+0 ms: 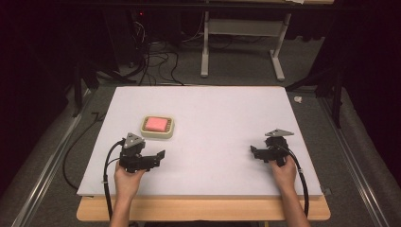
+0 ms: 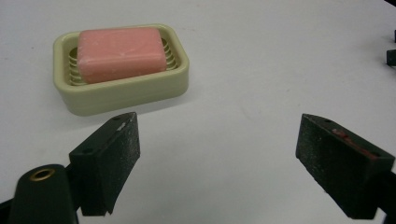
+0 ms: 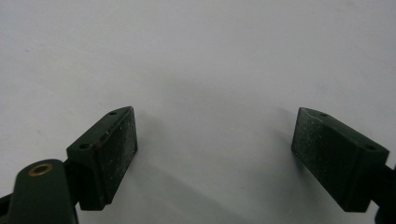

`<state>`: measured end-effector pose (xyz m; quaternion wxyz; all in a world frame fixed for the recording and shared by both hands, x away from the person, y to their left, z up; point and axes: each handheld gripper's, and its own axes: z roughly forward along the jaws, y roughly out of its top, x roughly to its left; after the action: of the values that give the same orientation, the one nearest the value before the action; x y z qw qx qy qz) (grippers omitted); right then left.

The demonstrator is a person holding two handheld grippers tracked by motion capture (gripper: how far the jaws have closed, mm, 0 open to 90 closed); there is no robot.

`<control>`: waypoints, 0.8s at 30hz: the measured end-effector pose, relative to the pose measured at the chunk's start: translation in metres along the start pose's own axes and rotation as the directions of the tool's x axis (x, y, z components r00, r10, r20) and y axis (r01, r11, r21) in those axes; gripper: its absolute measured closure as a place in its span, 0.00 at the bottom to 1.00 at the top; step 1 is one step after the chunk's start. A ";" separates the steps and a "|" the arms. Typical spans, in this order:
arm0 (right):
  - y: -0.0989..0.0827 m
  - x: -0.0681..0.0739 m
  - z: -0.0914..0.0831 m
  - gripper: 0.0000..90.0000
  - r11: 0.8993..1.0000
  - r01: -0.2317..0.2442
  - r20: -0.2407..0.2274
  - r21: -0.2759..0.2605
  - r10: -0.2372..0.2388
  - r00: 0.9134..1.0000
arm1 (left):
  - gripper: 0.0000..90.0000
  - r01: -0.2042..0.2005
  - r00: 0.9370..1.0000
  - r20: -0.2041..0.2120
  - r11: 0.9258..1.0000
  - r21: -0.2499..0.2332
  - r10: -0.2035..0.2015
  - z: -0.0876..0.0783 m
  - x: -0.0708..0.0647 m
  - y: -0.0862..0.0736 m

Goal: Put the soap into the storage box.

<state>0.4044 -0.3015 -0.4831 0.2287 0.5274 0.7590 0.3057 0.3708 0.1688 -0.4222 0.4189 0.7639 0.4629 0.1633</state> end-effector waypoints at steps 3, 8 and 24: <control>0.000 0.000 0.000 0.17 1.000 0.001 0.000 -0.001 -0.001 1.000 | 0.16 -0.001 1.000 0.001 1.000 0.007 0.001 0.002 -0.001 -0.001; 0.000 0.000 0.000 0.17 1.000 0.000 0.000 0.000 0.000 1.000 | 0.16 0.001 1.000 0.001 1.000 0.012 -0.001 0.008 -0.002 -0.003; 0.000 0.000 0.000 0.17 1.000 0.001 0.000 -0.001 -0.001 1.000 | 0.16 -0.007 1.000 0.016 0.999 0.043 0.006 0.023 -0.008 -0.005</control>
<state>0.4044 -0.3015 -0.4831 0.2291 0.5271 0.7591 0.3057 0.3787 0.1517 -0.4385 0.4056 0.7755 0.4605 0.1487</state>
